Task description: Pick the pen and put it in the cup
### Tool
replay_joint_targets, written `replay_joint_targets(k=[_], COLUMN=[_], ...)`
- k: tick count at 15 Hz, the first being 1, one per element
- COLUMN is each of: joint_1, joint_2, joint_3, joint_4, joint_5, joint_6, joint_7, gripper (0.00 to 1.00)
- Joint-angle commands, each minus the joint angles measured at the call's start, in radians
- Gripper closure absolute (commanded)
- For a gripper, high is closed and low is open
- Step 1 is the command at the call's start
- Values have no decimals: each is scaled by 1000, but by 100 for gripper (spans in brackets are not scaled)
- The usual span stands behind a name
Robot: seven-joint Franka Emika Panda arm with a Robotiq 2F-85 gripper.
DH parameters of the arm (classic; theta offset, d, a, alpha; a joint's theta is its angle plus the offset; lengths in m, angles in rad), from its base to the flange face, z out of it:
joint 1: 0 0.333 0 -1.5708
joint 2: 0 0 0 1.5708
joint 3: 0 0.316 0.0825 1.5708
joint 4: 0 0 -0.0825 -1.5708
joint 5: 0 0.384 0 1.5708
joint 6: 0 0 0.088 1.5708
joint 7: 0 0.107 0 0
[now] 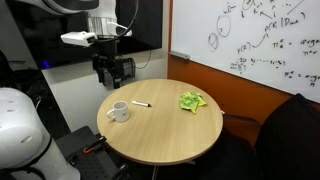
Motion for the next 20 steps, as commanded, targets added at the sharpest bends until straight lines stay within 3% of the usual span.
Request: replay_joint_targets(k=[1,7,9,14,20], joint_1=[9,9,-2,-8,-1], joint_2=[1,1,45,299,714], joint_3=[-6,-6,17,100,176], joint_4=[2,2,18,121,320], joint_5=[-4,-4,12,158,264], joint_6=[-2,-2,39,191,453], joint_7=[5,5,70,346,678], gripper=[0,0,0,0,0])
